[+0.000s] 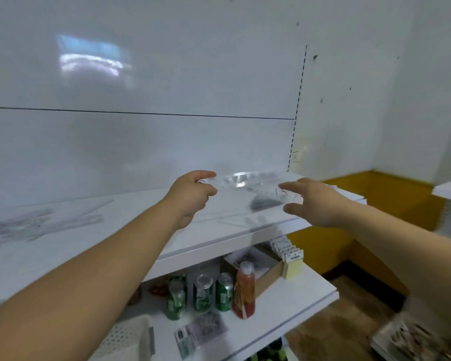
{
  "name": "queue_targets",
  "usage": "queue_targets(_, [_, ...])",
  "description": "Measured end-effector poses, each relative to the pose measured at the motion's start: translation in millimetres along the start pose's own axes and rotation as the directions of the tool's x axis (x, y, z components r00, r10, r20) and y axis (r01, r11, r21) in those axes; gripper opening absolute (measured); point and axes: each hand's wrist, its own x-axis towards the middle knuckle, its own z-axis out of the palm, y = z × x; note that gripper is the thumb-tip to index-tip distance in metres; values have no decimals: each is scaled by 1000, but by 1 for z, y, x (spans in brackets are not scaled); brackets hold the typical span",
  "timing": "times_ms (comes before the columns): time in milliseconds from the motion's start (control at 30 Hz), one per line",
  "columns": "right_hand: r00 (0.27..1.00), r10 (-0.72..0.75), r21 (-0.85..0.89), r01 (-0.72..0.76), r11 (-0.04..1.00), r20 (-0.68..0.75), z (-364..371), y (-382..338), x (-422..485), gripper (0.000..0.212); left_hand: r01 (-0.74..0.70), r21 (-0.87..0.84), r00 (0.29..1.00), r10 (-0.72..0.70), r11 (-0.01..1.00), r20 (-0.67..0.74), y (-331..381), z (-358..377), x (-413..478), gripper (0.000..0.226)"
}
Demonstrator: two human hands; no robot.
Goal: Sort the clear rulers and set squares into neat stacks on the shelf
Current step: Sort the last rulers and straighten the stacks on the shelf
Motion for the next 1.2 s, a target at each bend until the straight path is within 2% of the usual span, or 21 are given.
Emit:
queue_targets(100, [1000, 9, 10, -9, 1000, -7, -1, 35, 3, 56, 21, 39, 997, -24, 999, 79, 0, 33, 2, 40])
queue_targets(167, [1000, 15, 31, -14, 999, -4, 1, 51, 9, 56, -34, 172, 996, 20, 985, 87, -1, 47, 8, 40])
queue_targets(300, [1000, 16, 63, -14, 998, -16, 7, 71, 30, 56, -220, 520, 975, 197, 826, 100, -1, 54, 32, 38])
queue_targets(400, [1000, -4, 86, 6, 996, -24, 11, 78, 55, 55, -295, 654, 952, 272, 696, 139, -7, 50, 59, 37])
queue_targets(467, [1000, -14, 86, 15, 996, -9, 14, 81, 77, 55, -311, 694, 945, 292, 650, 150, -12, 46, 82, 37])
queue_targets(567, [999, -25, 46, 23, 999, 22, 20, 87, 116, 56, -264, 728, 952, 292, 632, 92, -17, 37, 123, 38])
queue_targets(700, [995, -37, 17, 35, 999, 92, 33, 98, 170, 53, -201, 726, 963, 270, 658, 21, -21, 26, 173, 39])
queue_targets(900, [983, -106, 15, 105, 994, 150, 59, 105, 244, 49, -135, 782, 982, 185, 609, 25, -40, 29, 211, 43])
queue_targets(1000, [973, -152, 74, 141, 987, 176, 75, 111, 277, 49, -81, 809, 989, 149, 582, -8, -45, 34, 220, 43])
queue_targets(1200, [936, -292, 132, 269, 954, 199, 97, 124, 330, 33, 44, 798, 988, 95, 602, -126, -49, 38, 235, 41])
